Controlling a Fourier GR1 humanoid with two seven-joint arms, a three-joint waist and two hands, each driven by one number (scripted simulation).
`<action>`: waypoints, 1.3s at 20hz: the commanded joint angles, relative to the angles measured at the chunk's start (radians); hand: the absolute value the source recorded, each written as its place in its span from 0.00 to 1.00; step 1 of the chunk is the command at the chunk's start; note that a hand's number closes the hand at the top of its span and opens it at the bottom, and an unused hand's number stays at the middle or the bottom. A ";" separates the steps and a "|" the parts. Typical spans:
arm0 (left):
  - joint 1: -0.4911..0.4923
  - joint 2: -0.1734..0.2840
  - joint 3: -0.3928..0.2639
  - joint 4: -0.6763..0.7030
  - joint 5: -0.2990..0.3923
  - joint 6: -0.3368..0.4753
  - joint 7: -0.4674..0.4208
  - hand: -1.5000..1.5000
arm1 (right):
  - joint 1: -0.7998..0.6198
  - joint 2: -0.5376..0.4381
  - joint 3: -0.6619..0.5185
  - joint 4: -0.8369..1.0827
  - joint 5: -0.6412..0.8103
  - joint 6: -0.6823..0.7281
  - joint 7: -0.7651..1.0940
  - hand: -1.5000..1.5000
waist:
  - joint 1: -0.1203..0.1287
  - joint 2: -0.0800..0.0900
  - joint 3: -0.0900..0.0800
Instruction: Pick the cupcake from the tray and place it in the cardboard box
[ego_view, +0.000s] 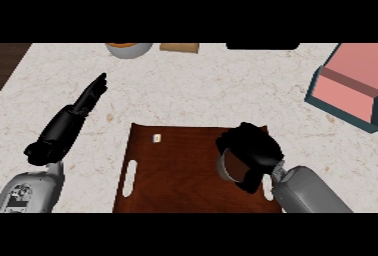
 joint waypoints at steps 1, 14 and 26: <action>-0.023 -0.004 0.001 -0.019 0.005 -0.008 0.048 0.50 | -0.018 -0.068 -0.146 0.074 -0.106 -0.085 -0.201 1.00 | -0.002 0.000 0.000; -0.043 -0.021 0.006 0.035 -0.031 0.005 0.027 0.50 | -0.105 -0.105 -0.465 -0.201 -0.239 -0.020 -0.072 1.00 | -0.020 -0.005 -0.001; 0.010 -0.009 0.006 -0.028 -0.016 -0.040 0.009 0.50 | -0.360 -0.176 -0.803 0.178 -0.344 -0.053 0.071 1.00 | 0.014 0.002 0.000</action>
